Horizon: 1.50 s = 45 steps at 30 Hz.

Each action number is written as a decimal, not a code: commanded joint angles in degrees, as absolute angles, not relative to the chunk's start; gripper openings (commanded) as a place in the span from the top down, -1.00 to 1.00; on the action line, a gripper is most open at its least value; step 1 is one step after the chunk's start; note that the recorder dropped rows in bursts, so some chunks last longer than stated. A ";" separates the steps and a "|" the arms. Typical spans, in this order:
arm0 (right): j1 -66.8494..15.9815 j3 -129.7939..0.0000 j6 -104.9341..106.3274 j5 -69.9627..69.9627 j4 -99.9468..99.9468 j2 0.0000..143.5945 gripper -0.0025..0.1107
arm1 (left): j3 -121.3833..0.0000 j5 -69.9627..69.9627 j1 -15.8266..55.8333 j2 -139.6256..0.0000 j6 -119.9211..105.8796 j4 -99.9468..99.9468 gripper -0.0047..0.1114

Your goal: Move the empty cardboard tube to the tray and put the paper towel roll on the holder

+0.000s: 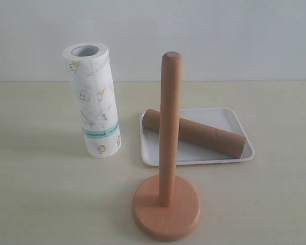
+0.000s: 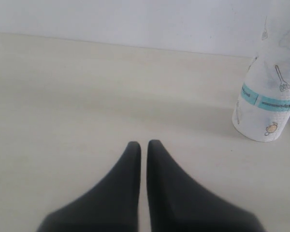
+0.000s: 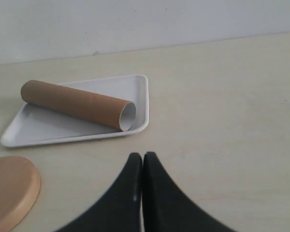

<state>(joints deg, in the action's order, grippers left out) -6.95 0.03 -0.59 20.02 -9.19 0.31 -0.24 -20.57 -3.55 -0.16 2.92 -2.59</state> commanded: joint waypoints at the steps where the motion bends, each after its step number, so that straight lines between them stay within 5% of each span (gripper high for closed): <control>1: -6.82 0.00 2.12 20.36 -8.23 0.00 0.96 | 0.00 -20.61 -3.35 0.00 3.38 -2.47 0.85; 45: -6.82 0.00 3.58 21.30 -8.35 0.00 0.96 | 0.00 -20.61 -3.35 0.00 3.38 -2.47 0.85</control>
<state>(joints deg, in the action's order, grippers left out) -6.95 0.03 3.19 21.47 -8.79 0.31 -0.24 -20.57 -3.55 -0.16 2.92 -2.59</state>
